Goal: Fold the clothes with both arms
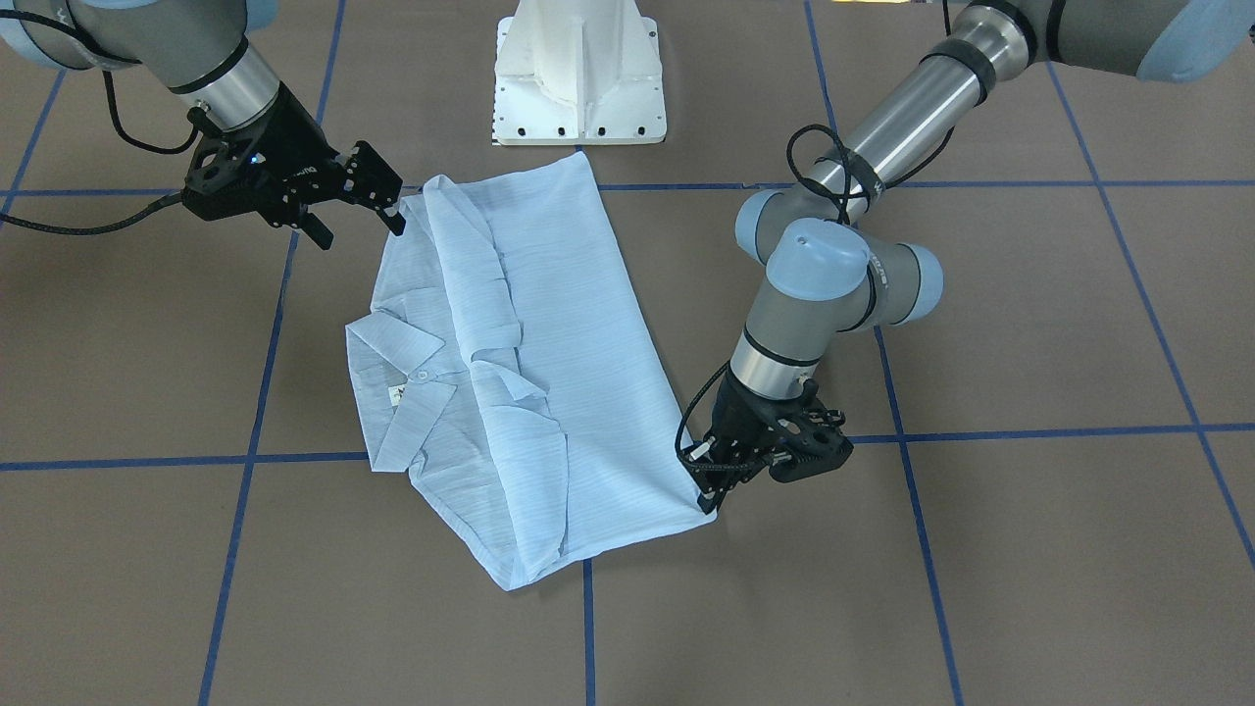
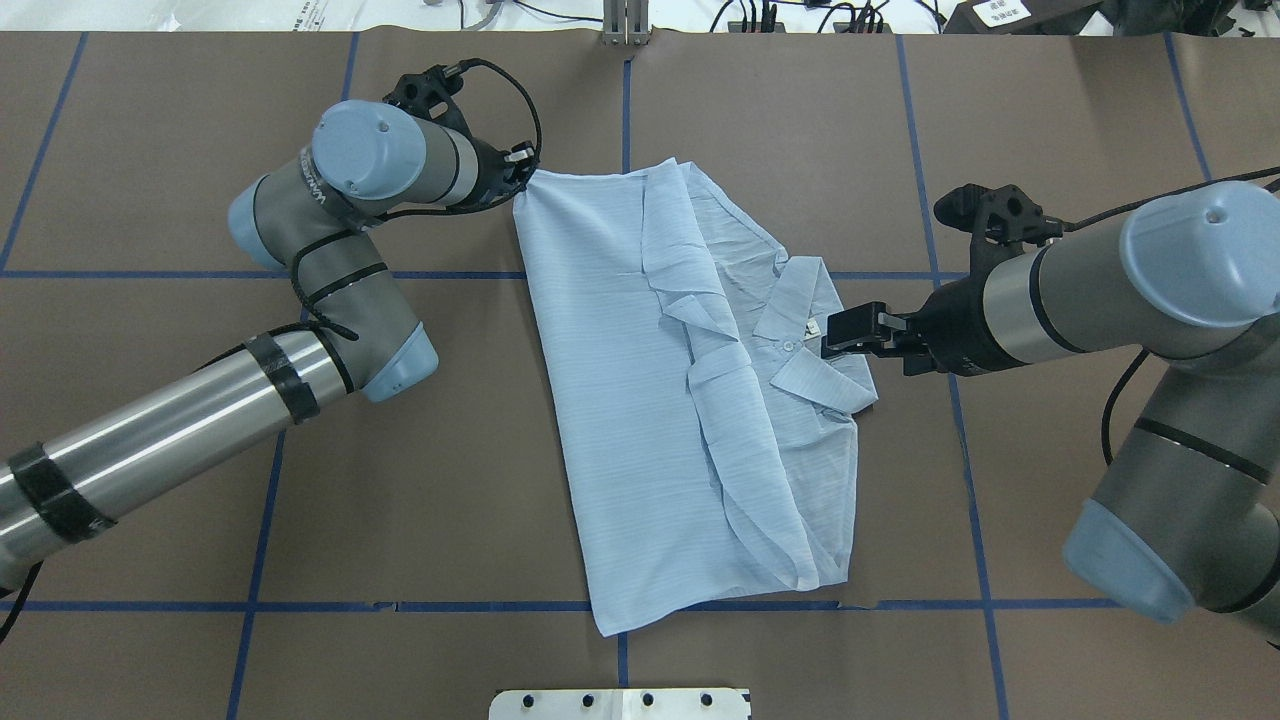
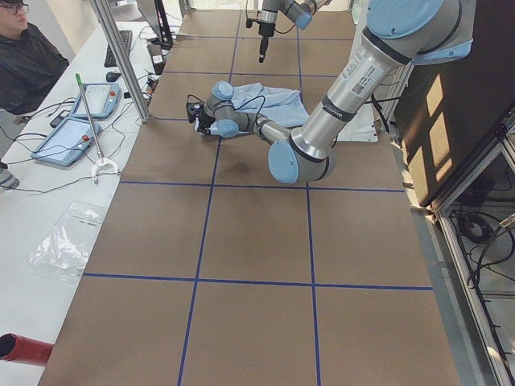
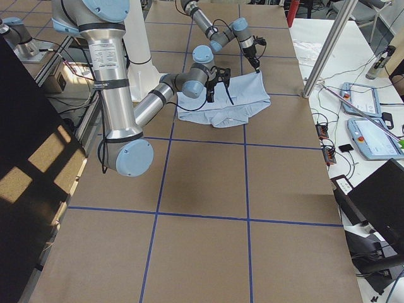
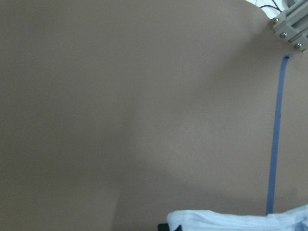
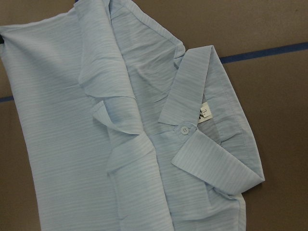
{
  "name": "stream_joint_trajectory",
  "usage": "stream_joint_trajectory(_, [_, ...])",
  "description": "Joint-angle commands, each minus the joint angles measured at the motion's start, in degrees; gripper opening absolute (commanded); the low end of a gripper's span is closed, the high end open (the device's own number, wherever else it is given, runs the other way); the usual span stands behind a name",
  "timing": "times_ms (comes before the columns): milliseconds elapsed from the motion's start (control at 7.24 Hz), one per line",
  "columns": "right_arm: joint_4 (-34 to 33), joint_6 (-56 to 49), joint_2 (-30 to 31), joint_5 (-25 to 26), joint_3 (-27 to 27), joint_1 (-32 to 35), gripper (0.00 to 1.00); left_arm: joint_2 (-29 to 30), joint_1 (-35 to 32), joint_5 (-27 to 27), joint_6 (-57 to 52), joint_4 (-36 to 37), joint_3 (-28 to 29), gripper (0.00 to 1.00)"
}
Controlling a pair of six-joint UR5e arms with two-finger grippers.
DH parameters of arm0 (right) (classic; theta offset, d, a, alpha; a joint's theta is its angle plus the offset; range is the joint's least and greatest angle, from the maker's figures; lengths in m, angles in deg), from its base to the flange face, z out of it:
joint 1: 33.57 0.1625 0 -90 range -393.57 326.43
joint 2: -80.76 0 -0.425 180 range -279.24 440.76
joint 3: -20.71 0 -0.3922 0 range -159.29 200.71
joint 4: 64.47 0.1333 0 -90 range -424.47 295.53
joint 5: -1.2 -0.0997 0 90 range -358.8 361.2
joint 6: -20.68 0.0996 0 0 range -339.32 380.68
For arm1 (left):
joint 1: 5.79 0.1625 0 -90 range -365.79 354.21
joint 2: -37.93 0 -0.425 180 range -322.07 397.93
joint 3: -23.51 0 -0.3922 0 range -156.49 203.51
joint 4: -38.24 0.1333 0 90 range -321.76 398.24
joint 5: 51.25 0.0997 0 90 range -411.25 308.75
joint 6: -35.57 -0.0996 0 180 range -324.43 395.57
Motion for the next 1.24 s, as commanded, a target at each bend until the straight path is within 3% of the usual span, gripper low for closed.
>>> stream_joint_trajectory(0, [0.09,0.00,-0.09,0.39,-0.12,0.16,1.00,5.07,-1.58,2.21,-2.64,-7.49,8.49,0.00])
stream_joint_trajectory(138, [0.00,-0.09,-1.22,0.57,-0.21,0.25,1.00,8.92,-1.49,4.40,-4.30,-11.54,15.22,0.00])
stream_joint_trajectory(276, [-0.17,-0.09,-2.01,0.65,-0.47,0.25,1.00,9.22,-1.49,4.42,-5.18,-11.66,16.07,0.00])
stream_joint_trajectory(414, [-0.18,-0.26,-1.93,0.74,-0.48,0.33,1.00,9.22,-1.58,4.43,-5.45,-11.67,16.08,0.70])
stream_joint_trajectory(552, [-0.18,-0.96,-1.93,1.44,-0.65,0.34,1.00,9.14,-1.49,4.43,-5.80,-11.67,16.00,1.00])
stream_joint_trajectory(829, [-0.26,-1.05,-3.50,1.89,-1.53,0.25,1.00,9.13,-3.15,3.64,-7.46,-11.58,14.86,1.00])
stream_joint_trajectory(1105, [-4.54,-1.05,-8.67,4.59,-3.20,-0.19,1.00,1.19,-7.97,-7.02,-10.89,-9.49,4.37,1.00])
